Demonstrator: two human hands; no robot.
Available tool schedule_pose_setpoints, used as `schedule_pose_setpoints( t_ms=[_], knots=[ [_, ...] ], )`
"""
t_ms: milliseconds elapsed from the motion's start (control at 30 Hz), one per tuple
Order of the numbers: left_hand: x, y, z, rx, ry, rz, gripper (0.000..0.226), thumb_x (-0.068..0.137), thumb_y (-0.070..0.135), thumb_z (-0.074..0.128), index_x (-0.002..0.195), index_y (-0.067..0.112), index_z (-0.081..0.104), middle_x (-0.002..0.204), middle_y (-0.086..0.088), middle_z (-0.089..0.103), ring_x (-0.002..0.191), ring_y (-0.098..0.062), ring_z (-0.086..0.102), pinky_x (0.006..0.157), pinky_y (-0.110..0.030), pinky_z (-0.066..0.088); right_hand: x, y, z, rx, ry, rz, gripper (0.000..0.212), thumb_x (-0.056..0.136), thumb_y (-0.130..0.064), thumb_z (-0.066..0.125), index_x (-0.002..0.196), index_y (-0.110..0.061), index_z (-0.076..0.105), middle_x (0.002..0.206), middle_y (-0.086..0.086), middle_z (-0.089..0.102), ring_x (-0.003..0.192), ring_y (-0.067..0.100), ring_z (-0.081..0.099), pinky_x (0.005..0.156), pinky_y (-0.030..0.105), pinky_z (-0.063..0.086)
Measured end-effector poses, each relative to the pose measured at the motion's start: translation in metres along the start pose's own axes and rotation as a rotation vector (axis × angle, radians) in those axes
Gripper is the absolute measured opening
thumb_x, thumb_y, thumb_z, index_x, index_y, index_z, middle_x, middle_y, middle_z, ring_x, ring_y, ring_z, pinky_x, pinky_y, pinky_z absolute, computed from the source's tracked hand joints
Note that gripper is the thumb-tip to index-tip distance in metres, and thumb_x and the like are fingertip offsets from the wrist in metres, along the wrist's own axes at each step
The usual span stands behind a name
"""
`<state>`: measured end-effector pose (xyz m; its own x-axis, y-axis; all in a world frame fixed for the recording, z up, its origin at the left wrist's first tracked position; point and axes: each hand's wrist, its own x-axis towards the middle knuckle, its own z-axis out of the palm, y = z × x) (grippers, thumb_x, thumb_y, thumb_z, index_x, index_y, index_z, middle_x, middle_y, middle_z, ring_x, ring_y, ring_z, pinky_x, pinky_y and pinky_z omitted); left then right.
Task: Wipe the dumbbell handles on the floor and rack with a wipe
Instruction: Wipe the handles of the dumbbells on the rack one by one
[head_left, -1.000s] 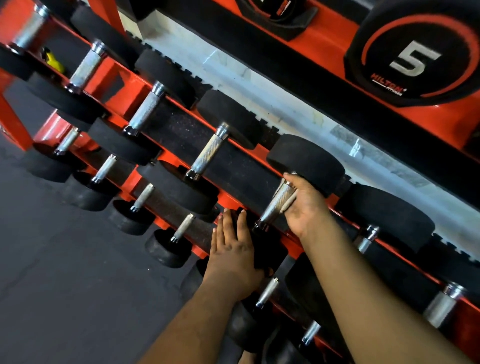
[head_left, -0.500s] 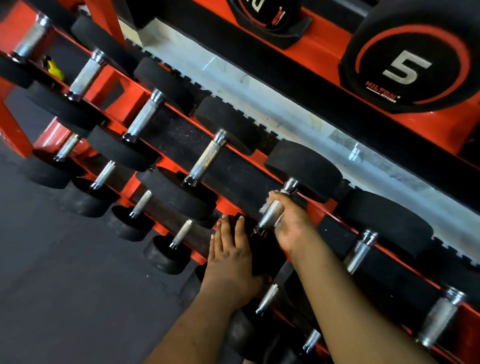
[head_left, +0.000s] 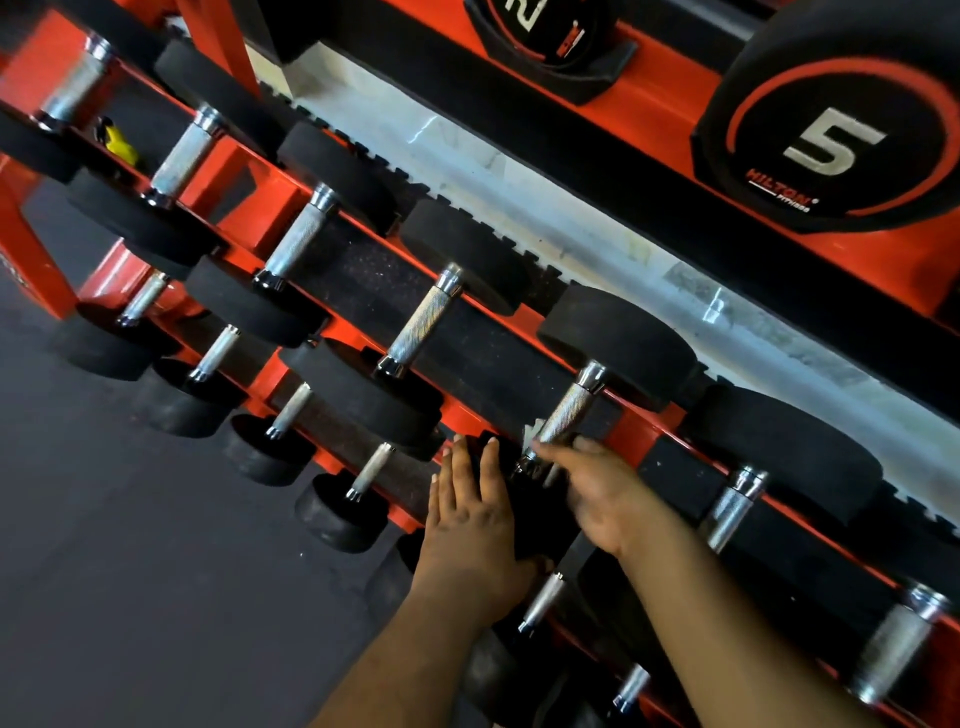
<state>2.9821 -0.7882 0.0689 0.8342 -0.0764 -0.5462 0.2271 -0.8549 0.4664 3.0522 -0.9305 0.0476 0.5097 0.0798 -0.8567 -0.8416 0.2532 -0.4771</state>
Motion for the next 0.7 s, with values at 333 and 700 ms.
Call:
schedule_pose_setpoints(
  t_ms=[333,700],
  knots=[
    [0.001,-0.001,0.001,0.004,-0.002,-0.001,0.133,0.078,0.062,0.073,0.156,0.024,-0.027,0.16,-0.011,-0.038,0.15,-0.025,-0.031,0.124,-0.041,-0.014,-0.019,0.011,-0.003,-0.071,0.128,-0.09,0.019,0.097,-0.001,0.058,0.103,-0.014,0.071,0.092,0.01,0.077,0.081,0.019,0.072,0.069,0.029,0.056],
    [0.0,-0.001,0.002,0.012,-0.002,0.01,0.133,0.078,0.059,0.076,0.156,0.024,-0.026,0.162,-0.012,-0.036,0.151,-0.026,-0.03,0.126,-0.044,-0.008,0.018,-0.005,-0.041,-1.93,0.266,-1.271,0.059,0.09,0.005,0.044,0.147,-0.006,0.048,0.156,0.012,0.042,0.148,0.03,0.03,0.12,0.045,0.029]
  ],
)
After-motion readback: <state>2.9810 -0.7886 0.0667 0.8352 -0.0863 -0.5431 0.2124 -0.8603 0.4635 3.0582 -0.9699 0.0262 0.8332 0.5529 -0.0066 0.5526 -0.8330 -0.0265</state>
